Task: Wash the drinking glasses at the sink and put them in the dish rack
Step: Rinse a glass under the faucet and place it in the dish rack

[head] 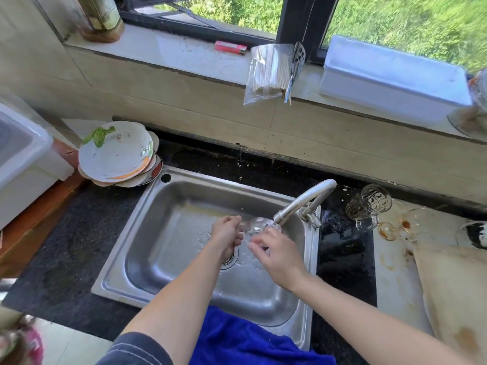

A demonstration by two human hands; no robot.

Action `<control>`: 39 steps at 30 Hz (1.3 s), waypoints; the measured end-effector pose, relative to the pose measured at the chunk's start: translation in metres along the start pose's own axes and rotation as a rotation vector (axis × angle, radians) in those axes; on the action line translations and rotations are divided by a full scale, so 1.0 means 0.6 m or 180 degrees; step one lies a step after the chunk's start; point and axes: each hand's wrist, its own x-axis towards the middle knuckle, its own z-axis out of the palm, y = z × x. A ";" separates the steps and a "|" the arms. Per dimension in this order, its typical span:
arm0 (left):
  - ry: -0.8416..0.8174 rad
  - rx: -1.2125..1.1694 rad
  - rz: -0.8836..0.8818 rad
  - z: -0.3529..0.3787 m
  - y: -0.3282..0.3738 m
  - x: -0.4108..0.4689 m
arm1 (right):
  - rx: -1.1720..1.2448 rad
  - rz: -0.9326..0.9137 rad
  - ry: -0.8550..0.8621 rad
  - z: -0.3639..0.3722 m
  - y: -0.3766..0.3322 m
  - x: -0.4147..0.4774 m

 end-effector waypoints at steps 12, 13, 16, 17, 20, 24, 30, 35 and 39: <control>-0.0344 0.2338 -0.0407 -0.027 0.060 -0.035 | -0.1208 -0.1579 -0.0118 -0.025 0.039 0.004; -0.0388 0.2425 -0.0474 -0.023 0.059 -0.038 | -0.1193 -0.1558 -0.0062 -0.022 0.035 0.008; -0.0598 0.2138 -0.0524 -0.024 0.051 -0.031 | -0.0987 -0.1444 -0.0022 -0.013 0.023 0.016; -0.0730 0.1719 -0.0500 -0.027 0.046 -0.028 | -0.0819 -0.1293 0.0060 -0.014 0.023 0.014; -0.0777 0.0510 -0.0255 -0.020 0.029 -0.024 | -0.0252 -0.0549 0.0358 -0.015 0.016 0.014; -0.0557 0.0748 -0.0113 -0.022 0.028 -0.025 | -0.0384 -0.0750 0.0069 -0.009 0.018 0.002; -0.0639 0.0697 -0.0125 -0.006 0.032 -0.035 | -0.0114 -0.0921 0.0287 -0.029 -0.006 0.016; -0.0449 0.1354 -0.0004 -0.022 0.036 -0.039 | -0.0818 -0.0765 0.0059 -0.033 0.018 0.015; -0.0191 0.1600 -0.0257 -0.029 0.046 -0.041 | -0.0273 0.0049 -0.0615 -0.031 0.005 0.023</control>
